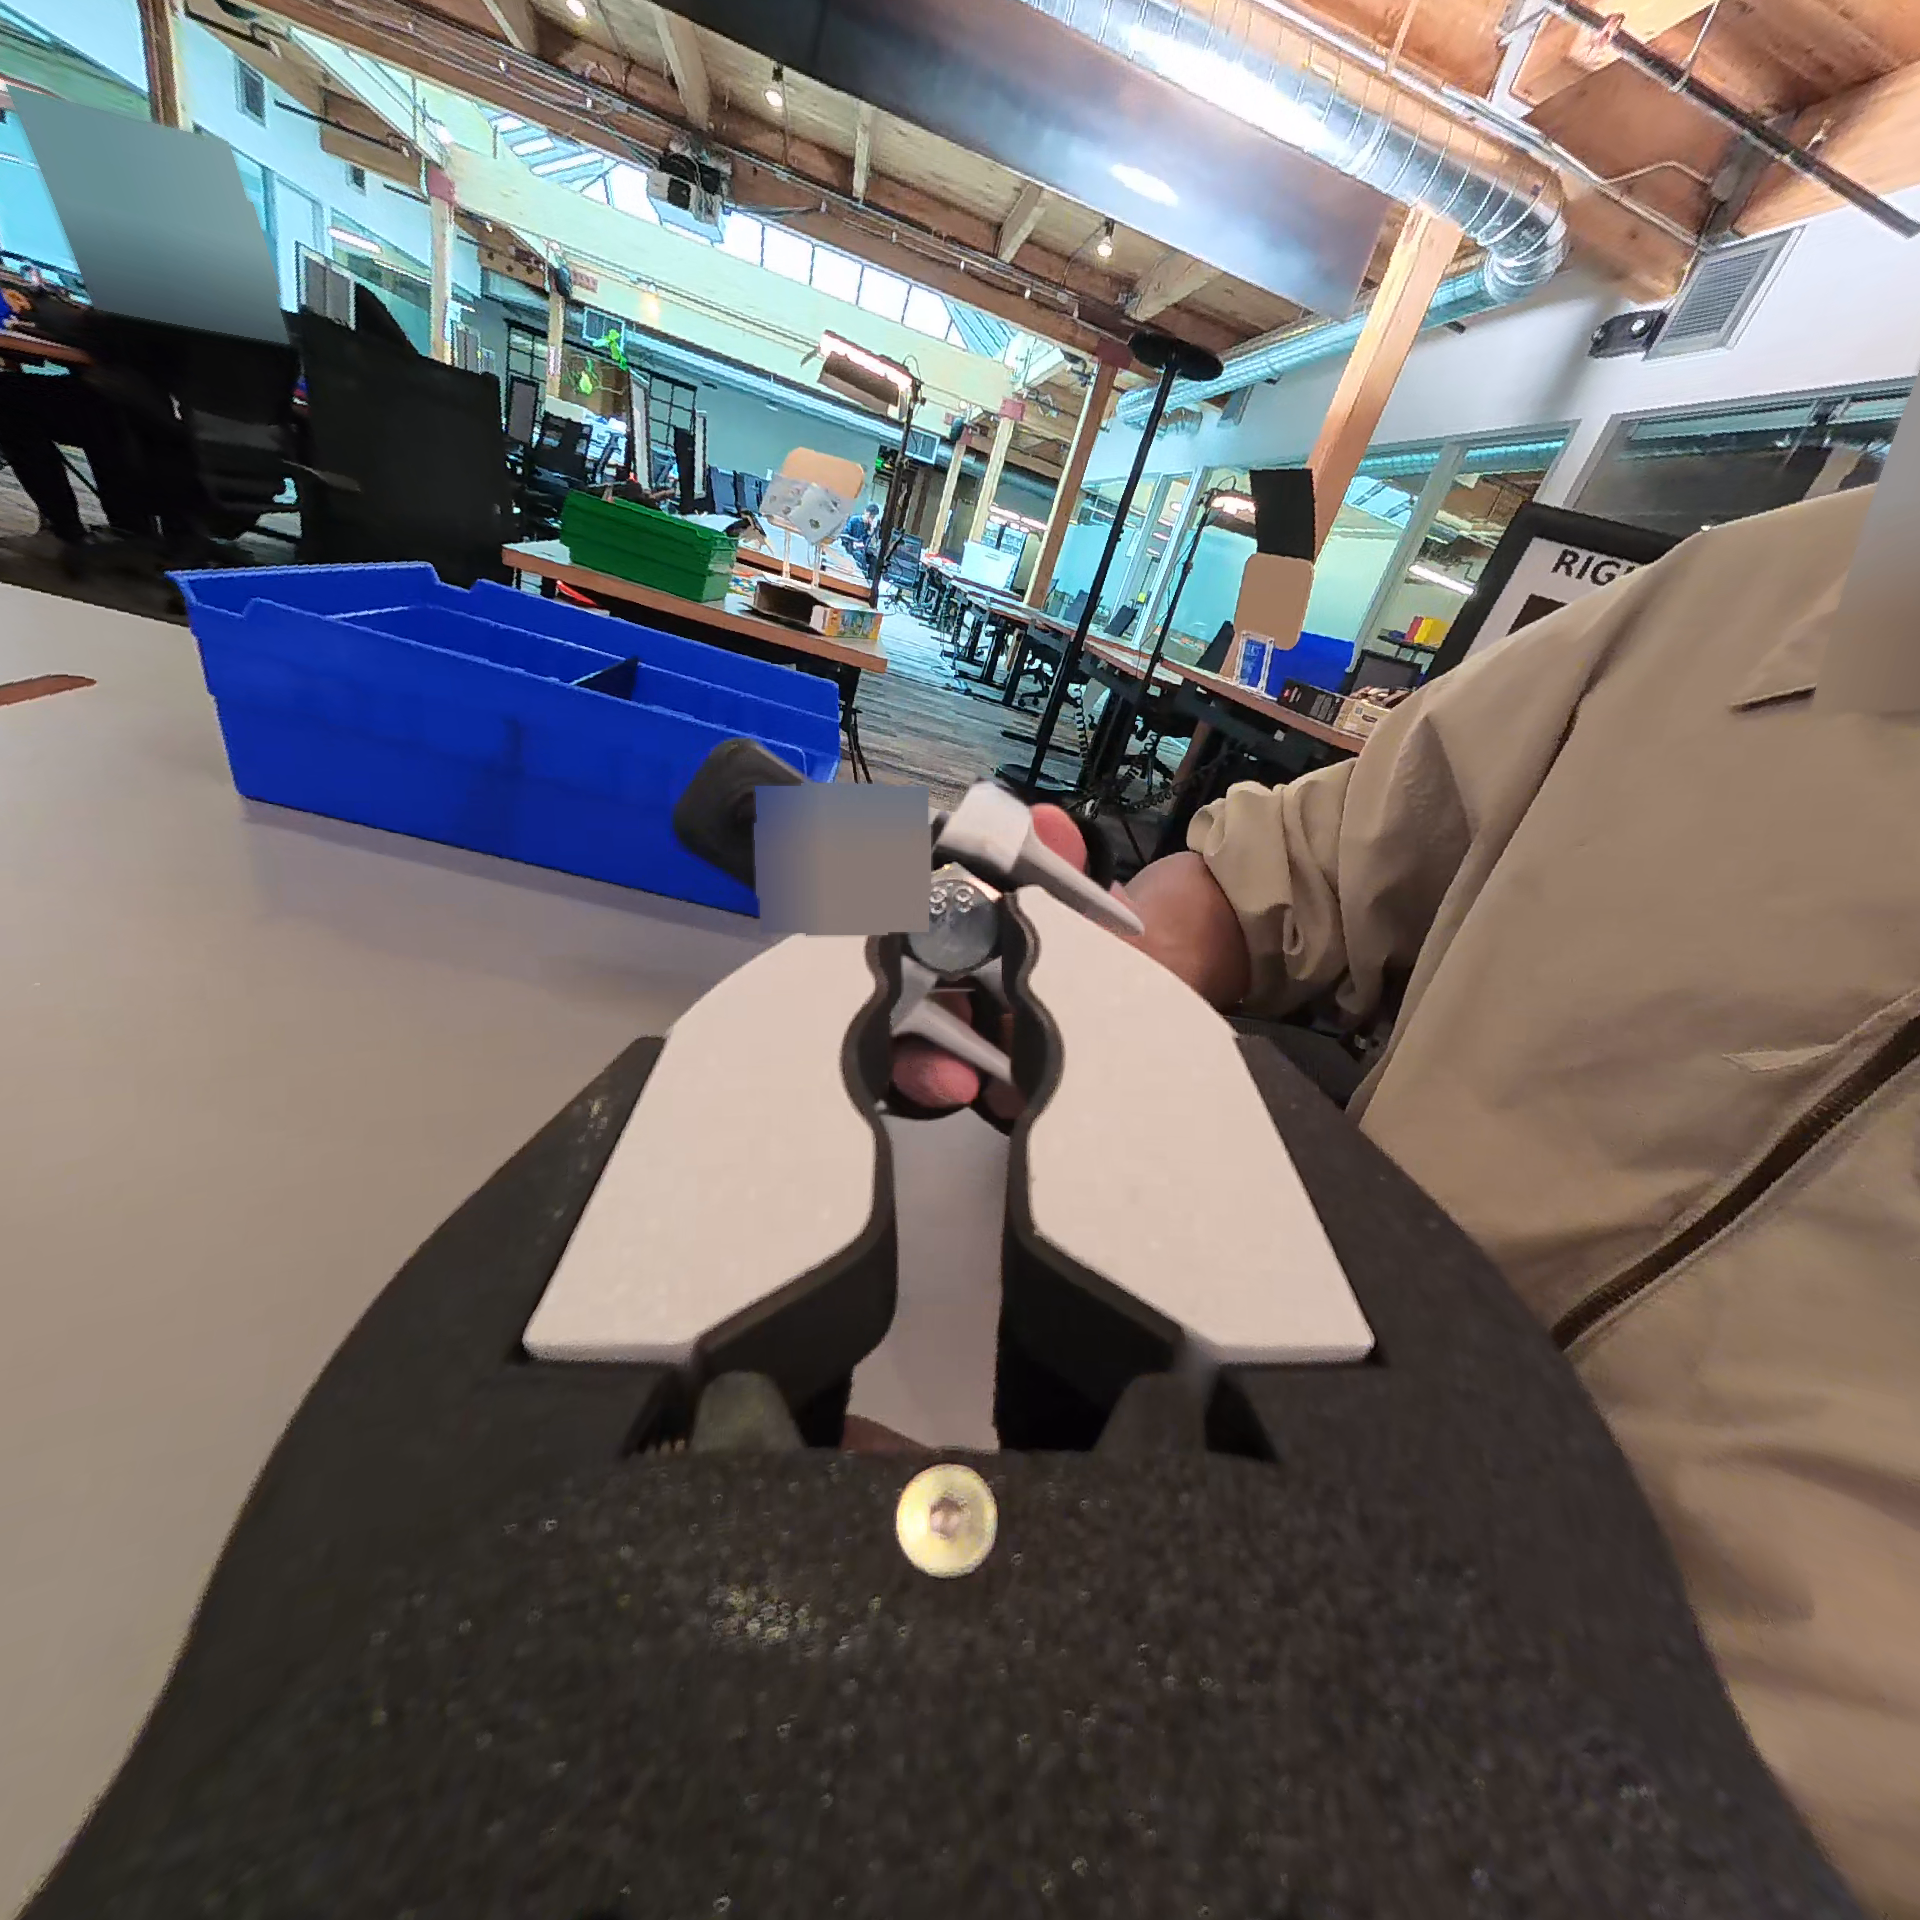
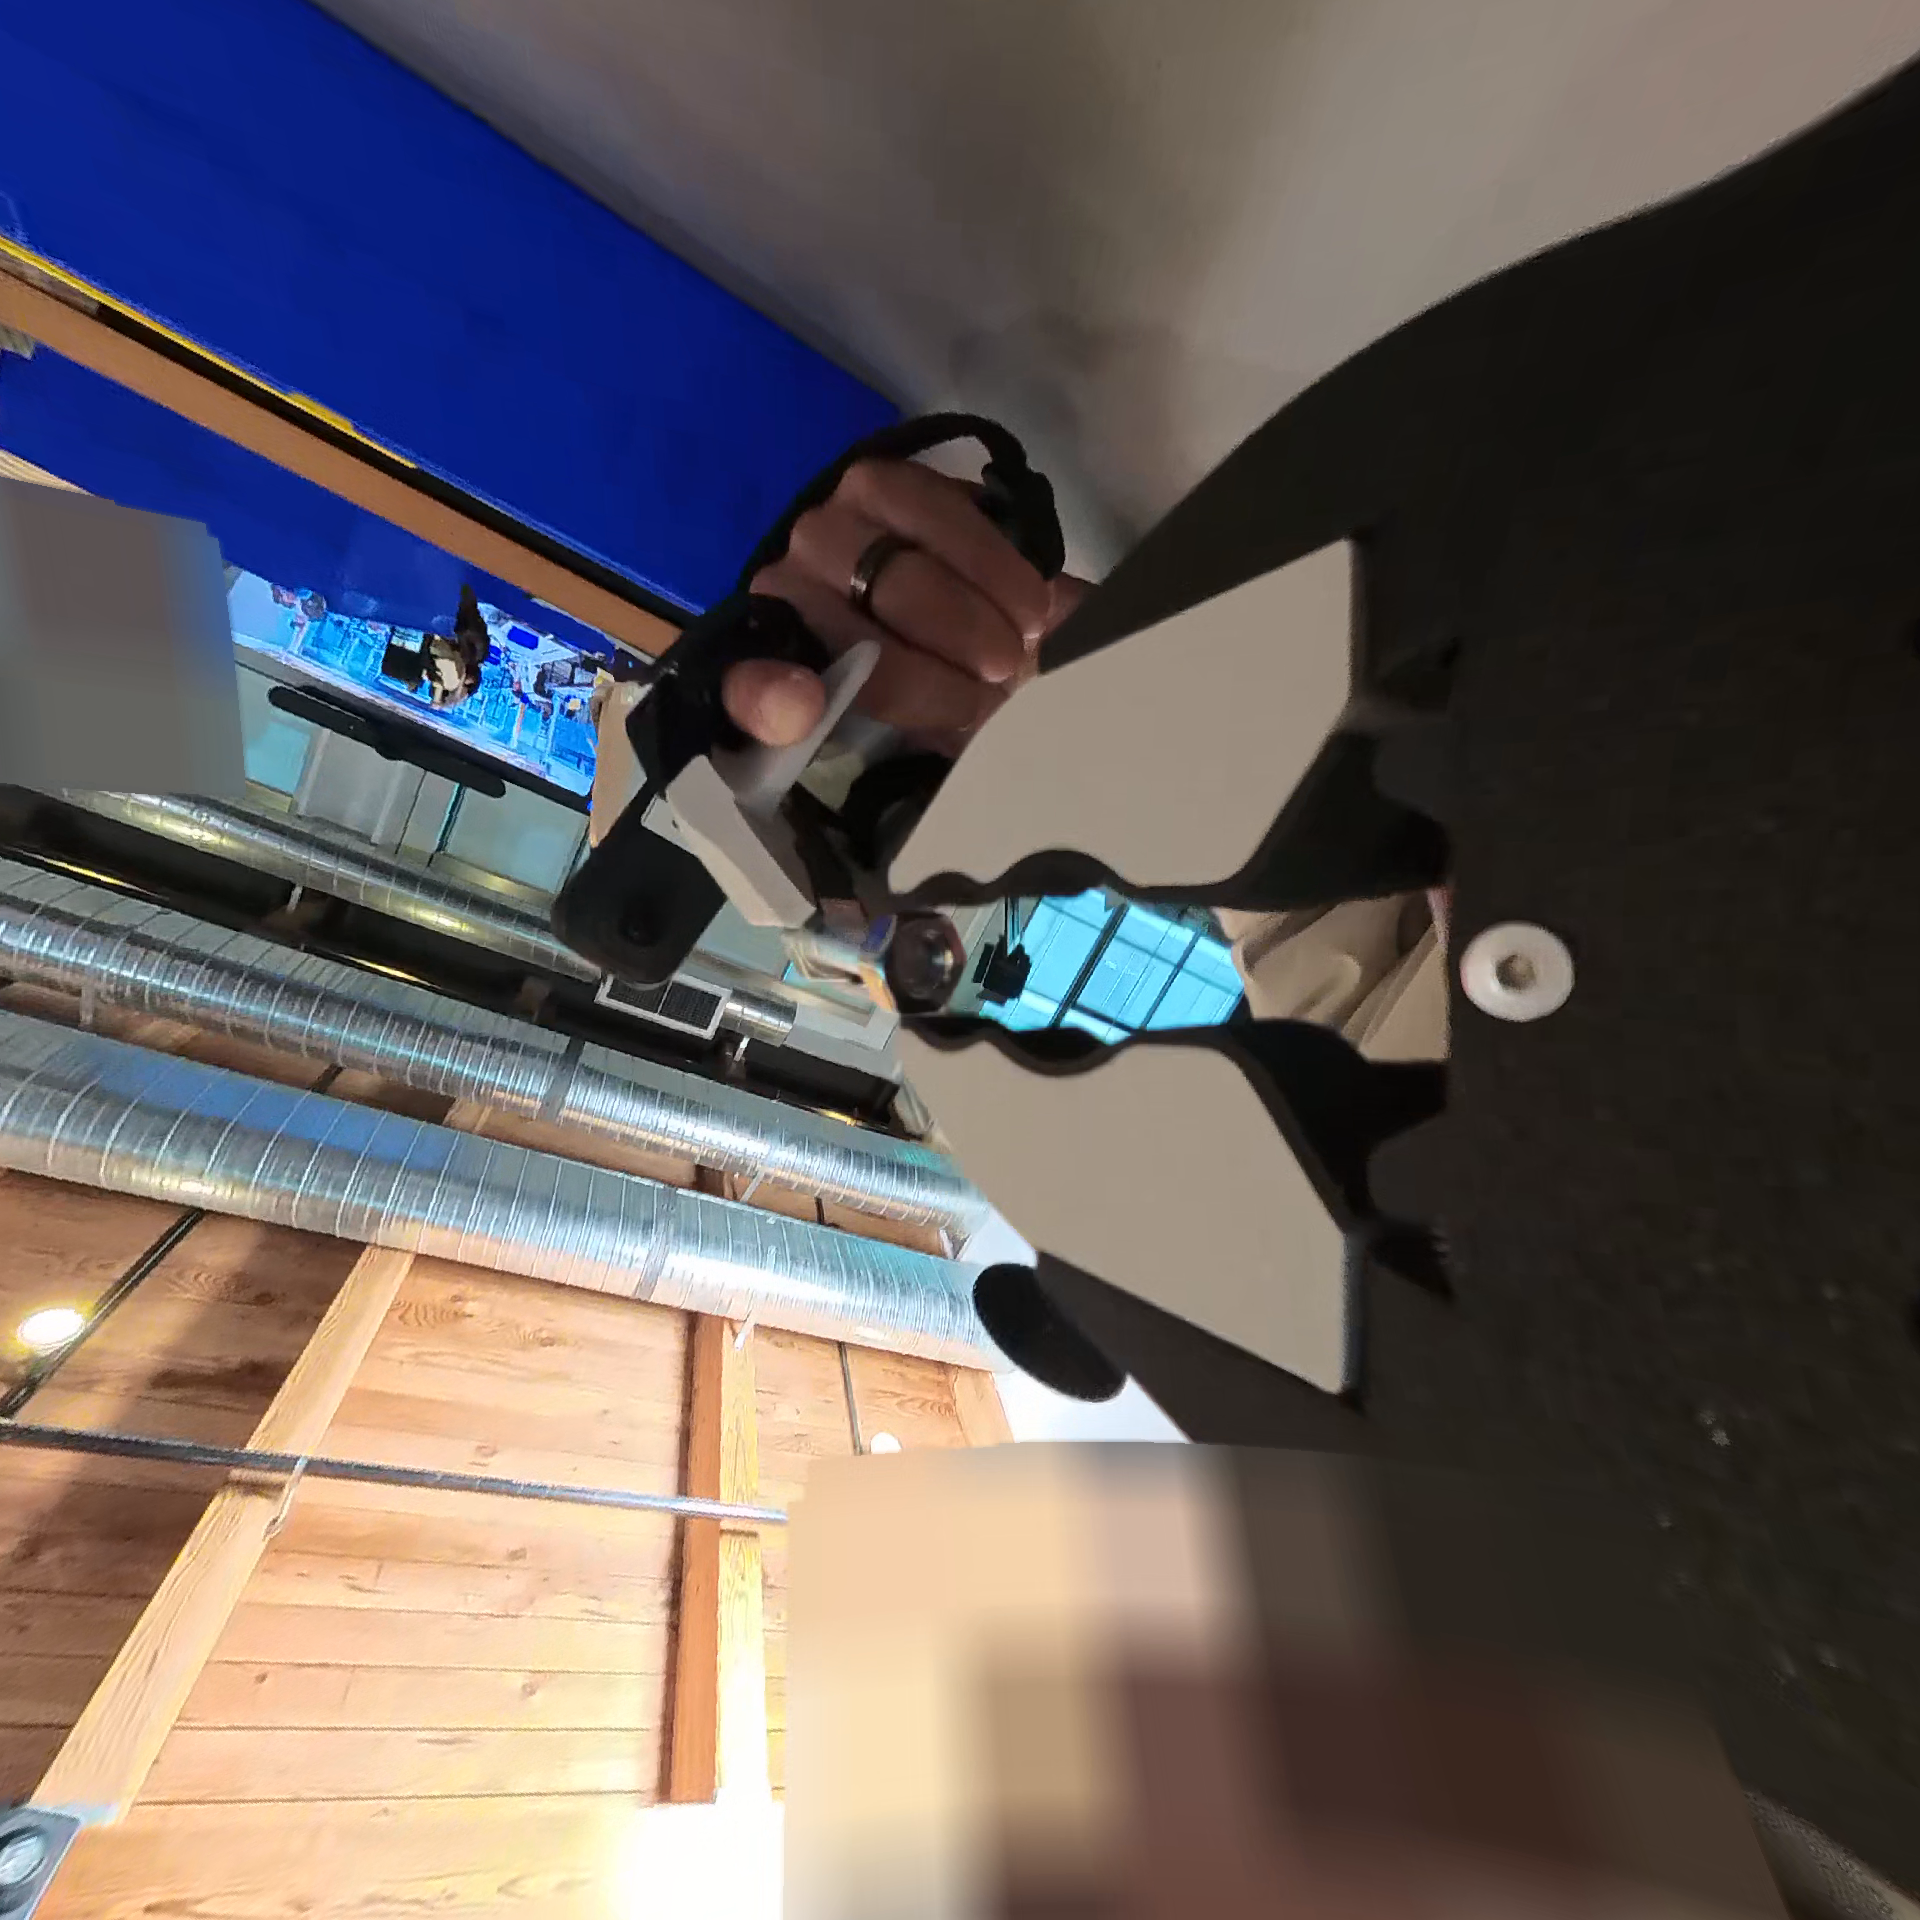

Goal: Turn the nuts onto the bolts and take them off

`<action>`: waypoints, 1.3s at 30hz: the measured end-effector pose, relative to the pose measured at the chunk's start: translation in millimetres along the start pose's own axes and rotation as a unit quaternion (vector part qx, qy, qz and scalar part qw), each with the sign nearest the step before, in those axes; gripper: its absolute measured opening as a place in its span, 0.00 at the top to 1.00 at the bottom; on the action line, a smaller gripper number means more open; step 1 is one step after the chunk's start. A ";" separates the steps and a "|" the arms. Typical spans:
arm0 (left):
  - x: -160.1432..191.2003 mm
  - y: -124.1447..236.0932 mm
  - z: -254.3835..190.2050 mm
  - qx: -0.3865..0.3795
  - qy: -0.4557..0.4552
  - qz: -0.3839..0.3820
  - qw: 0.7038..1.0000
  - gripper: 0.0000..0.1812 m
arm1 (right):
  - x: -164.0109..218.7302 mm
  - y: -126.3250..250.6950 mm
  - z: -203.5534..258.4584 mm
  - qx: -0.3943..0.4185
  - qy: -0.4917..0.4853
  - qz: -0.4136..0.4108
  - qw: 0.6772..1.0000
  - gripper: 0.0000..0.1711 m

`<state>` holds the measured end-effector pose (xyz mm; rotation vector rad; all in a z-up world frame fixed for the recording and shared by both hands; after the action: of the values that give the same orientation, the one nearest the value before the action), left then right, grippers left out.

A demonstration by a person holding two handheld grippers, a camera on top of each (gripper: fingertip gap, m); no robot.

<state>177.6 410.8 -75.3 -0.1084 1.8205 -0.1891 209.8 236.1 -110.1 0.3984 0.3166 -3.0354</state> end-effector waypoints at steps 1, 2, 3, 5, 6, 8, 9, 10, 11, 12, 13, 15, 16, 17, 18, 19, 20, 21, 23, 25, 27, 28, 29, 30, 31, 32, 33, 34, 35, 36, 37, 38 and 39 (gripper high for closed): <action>0.3 0.3 0.7 -0.001 0.002 -0.001 1.000 0.91 | -0.2 -0.3 0.5 0.006 0.009 -0.001 1.000 0.90; 0.4 1.0 1.3 -0.002 0.004 -0.003 1.000 0.91 | -0.4 -0.4 1.1 0.014 0.021 -0.003 1.000 0.90; 0.7 1.2 1.6 -0.001 0.006 -0.005 1.000 0.91 | -0.7 -0.2 2.1 0.022 0.042 -0.006 0.999 0.90; 1.4 1.0 2.6 0.004 0.016 -0.013 1.000 0.91 | -2.4 0.9 6.1 0.042 0.104 -0.008 0.994 0.90; 1.7 0.9 3.1 0.009 0.022 -0.018 1.000 0.90 | -3.9 1.4 9.4 0.056 0.152 -0.005 0.987 0.90; 3.3 0.1 5.1 0.018 0.037 -0.028 0.999 0.91 | -7.3 3.5 17.6 0.091 0.280 -0.004 0.956 0.90; 4.2 -0.6 5.7 0.029 0.046 -0.036 0.998 0.91 | -7.6 4.2 23.1 0.109 0.353 -0.004 0.929 0.90; 4.7 -1.1 6.1 0.044 0.058 -0.045 0.996 0.91 | -6.7 4.5 28.9 0.125 0.428 -0.001 0.895 0.90; 5.4 -1.4 6.8 0.051 0.065 -0.052 0.995 0.91 | -5.6 4.6 34.5 0.142 0.497 0.001 0.856 0.90; 6.1 -1.9 7.0 0.059 0.071 -0.057 0.994 0.91 | -4.4 4.6 39.9 0.156 0.560 0.004 0.814 0.90; 6.4 -2.2 7.3 0.070 0.080 -0.062 0.992 0.91 | -2.7 4.2 44.9 0.166 0.619 0.006 0.768 0.90; 6.6 -2.6 7.8 0.082 0.088 -0.072 0.990 0.91 | 2.0 3.2 52.1 0.180 0.728 0.006 0.662 0.90; 7.0 -2.8 8.0 0.090 0.095 -0.075 0.989 0.91 | 5.0 2.8 54.5 0.183 0.779 0.003 0.599 0.90; 7.3 -2.6 8.4 0.095 0.100 -0.079 0.987 0.91 | 8.4 2.0 56.2 0.185 0.825 0.001 0.533 0.89; 7.9 -2.3 8.6 0.102 0.105 -0.083 0.986 0.91 | 12.0 1.4 57.1 0.184 0.867 -0.001 0.463 0.90; 8.5 -1.9 9.0 0.110 0.114 -0.085 0.984 0.91 | 16.0 0.8 57.3 0.180 0.904 -0.003 0.387 0.90; 9.1 -1.3 9.5 0.116 0.121 -0.087 0.982 0.91 | 19.0 0.1 56.9 0.174 0.933 -0.008 0.315 0.90; 9.5 -0.6 10.2 0.122 0.128 -0.089 0.980 0.91 | 21.2 -0.6 55.8 0.166 0.954 -0.012 0.248 0.90; 10.0 1.1 11.8 0.119 0.130 -0.096 0.980 0.91 | 22.3 -1.9 52.1 0.153 0.980 -0.025 0.126 0.90; 9.4 3.4 13.2 0.120 0.133 -0.105 0.978 0.91 | 21.3 -4.2 51.3 0.154 0.981 -0.033 0.116 0.90; 8.2 4.3 12.1 0.119 0.128 -0.107 0.979 0.91 | 20.0 -5.5 52.8 0.158 0.970 -0.032 0.180 0.90; 7.5 4.4 11.3 0.120 0.126 -0.109 0.979 0.91 | 19.8 -4.8 53.1 0.155 0.967 -0.034 0.200 0.90; 6.4 4.7 10.5 0.125 0.126 -0.114 0.978 0.91 | 20.7 -3.5 53.3 0.148 0.964 -0.039 0.219 0.87; 5.3 5.1 10.2 0.122 0.122 -0.116 0.978 0.91 | 21.9 -2.4 53.8 0.143 0.958 -0.045 0.243 0.81; 4.1 5.9 9.9 0.123 0.120 -0.119 0.978 0.91 | 23.4 -1.7 54.0 0.142 0.951 -0.045 0.271 0.78; 3.0 6.9 9.4 0.125 0.119 -0.120 0.978 0.91 | 24.9 -0.9 54.0 0.142 0.941 -0.043 0.303 0.76; 2.2 7.8 9.3 0.120 0.115 -0.120 0.979 0.91 | 25.9 -0.1 54.7 0.144 0.929 -0.049 0.338 0.75; 1.6 8.4 9.1 0.119 0.114 -0.120 0.979 0.91 | 26.2 0.9 54.9 0.148 0.913 -0.054 0.376 0.78; 1.3 8.7 8.7 0.118 0.113 -0.119 0.979 0.91 | 24.7 1.7 54.0 0.157 0.895 -0.057 0.413 0.85; 1.2 8.9 8.8 0.114 0.110 -0.117 0.980 0.91 | 22.2 2.5 51.6 0.167 0.878 -0.059 0.444 0.88; 1.1 8.9 9.0 0.112 0.110 -0.115 0.981 0.91 | 19.5 3.4 48.0 0.176 0.867 -0.062 0.462 0.92; 1.2 9.2 9.9 0.104 0.108 -0.115 0.982 0.91 | 16.5 4.1 43.3 0.190 0.860 -0.062 0.469 1.00; 1.2 10.2 11.3 0.096 0.107 -0.118 0.983 0.91 | 14.3 4.5 38.9 0.200 0.857 -0.060 0.470 1.00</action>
<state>188.5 419.8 -81.2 -0.1731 1.9907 -0.5599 186.7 223.0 -77.9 3.1749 -0.3997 -1.3139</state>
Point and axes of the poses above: each gripper's, where its closed fingertips meet, y back along the fingers, x out of its underside, z = x × y across the jaws, the point moved 9 cm from there along y, back along the fingers, and after that the axes turned 15 degrees about x, right-handed, at the moved point
